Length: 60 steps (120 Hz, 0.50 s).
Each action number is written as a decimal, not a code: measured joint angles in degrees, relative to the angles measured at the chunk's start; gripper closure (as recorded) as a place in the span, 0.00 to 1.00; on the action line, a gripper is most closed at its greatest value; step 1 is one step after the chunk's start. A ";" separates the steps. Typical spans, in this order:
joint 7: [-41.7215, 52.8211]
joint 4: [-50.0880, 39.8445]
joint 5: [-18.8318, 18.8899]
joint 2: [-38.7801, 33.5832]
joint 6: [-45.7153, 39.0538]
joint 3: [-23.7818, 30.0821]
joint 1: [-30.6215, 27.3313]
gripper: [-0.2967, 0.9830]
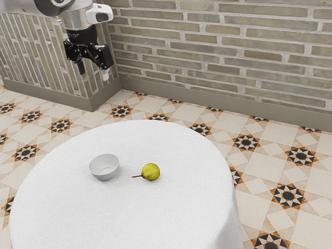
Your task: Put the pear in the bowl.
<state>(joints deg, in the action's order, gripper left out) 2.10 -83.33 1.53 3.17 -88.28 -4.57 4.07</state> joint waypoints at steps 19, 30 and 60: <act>-0.03 0.60 0.09 0.58 -0.12 0.36 -0.01 0.23; -0.05 0.89 0.13 1.77 -1.04 0.53 1.24 0.23; 0.02 0.91 0.19 13.32 -5.92 2.18 3.68 0.23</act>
<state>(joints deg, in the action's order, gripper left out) 2.12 -82.42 1.72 16.49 -94.20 -2.39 7.74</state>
